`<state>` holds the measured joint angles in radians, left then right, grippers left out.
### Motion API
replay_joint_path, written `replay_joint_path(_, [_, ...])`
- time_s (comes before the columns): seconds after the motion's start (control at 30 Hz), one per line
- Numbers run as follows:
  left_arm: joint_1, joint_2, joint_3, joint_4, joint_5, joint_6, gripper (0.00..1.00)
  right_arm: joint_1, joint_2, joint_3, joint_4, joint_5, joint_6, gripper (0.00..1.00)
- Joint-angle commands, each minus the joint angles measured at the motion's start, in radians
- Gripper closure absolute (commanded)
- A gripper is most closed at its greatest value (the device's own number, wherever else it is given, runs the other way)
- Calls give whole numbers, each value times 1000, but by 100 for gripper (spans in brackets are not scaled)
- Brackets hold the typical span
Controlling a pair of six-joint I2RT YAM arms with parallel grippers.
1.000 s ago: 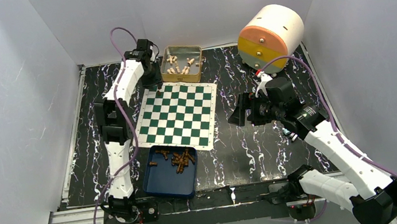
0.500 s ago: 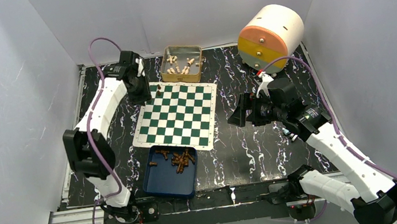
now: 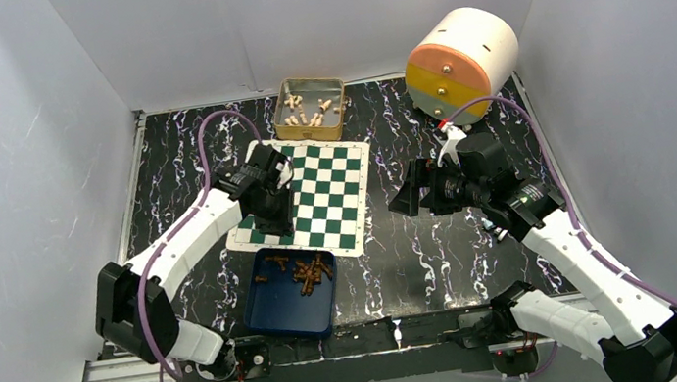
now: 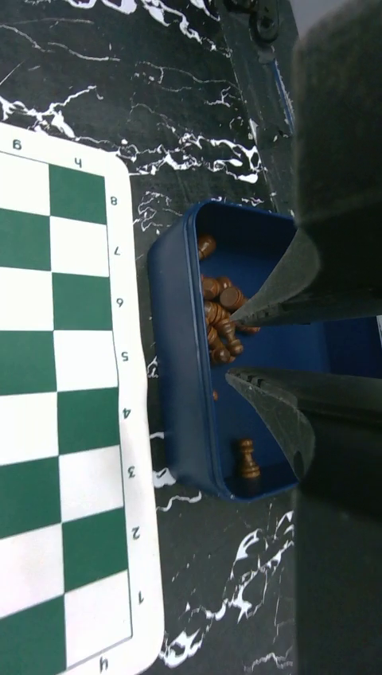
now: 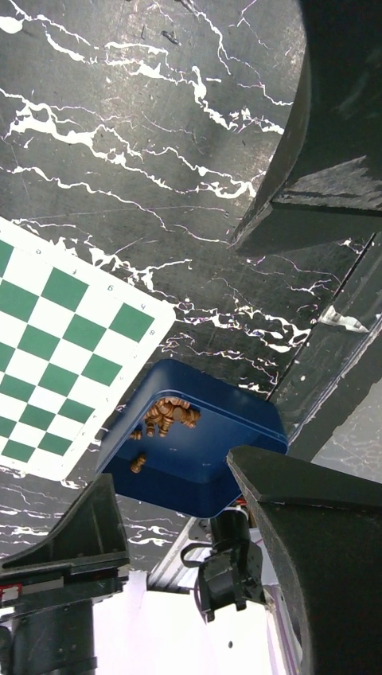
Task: Set up the chess pieces on the board
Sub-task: Pick up the chess piece from the storage box.
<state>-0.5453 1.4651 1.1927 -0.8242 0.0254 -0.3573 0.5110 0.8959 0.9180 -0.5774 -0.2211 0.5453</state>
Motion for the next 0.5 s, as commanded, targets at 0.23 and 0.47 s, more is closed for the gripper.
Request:
replay_joint_path(0.23, [-101, -121, -161, 122, -69, -210, 79, 2, 13, 24, 12, 6, -9, 2])
replay_joint_path(0.47, [-117, -154, -269, 123, -113, -260, 78, 2, -13, 20, -10, 21, 1, 3])
